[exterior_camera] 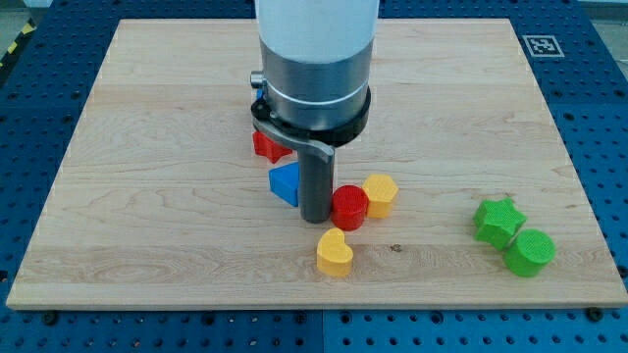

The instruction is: Separate the yellow hexagon from the red circle

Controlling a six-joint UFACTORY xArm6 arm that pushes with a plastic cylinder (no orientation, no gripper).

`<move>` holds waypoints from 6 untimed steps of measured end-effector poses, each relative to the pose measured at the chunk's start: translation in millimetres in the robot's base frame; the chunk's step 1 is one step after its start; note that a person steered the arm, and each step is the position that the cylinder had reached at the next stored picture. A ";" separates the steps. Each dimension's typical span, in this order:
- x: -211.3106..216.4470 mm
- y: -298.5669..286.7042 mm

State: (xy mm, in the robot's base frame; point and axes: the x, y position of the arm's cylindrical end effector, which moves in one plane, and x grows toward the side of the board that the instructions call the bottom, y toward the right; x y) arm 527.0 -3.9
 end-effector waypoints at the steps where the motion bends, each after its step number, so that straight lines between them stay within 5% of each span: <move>1: -12.8 -2.4; 6: -23.3 73.6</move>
